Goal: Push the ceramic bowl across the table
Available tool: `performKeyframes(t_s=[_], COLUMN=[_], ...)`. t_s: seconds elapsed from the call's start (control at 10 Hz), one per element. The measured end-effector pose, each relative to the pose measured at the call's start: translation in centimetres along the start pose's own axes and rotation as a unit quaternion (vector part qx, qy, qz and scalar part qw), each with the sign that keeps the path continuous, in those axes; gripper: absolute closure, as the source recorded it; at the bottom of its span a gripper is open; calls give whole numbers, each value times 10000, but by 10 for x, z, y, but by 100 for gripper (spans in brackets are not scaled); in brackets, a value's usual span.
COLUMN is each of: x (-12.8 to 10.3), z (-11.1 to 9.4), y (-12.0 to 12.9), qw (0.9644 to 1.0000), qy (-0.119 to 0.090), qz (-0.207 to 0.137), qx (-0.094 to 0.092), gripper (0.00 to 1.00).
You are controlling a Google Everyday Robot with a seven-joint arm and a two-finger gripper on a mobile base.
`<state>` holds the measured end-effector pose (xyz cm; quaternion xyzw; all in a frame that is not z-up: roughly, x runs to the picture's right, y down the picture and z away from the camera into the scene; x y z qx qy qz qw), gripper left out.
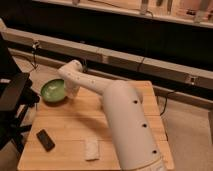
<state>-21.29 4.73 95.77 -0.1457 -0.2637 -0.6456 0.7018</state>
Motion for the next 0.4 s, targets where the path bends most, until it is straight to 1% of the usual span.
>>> performKeyframes(t_s=[0.2, 0.3, 0.4], x=[-1, 1, 1], z=[-5, -7, -6], y=[-8, -5, -3], qw=[9998, 9999, 10000], qy=[58, 42, 23], qz=[-72, -35, -23], qx=[162, 141, 73], gripper=[89, 89, 89])
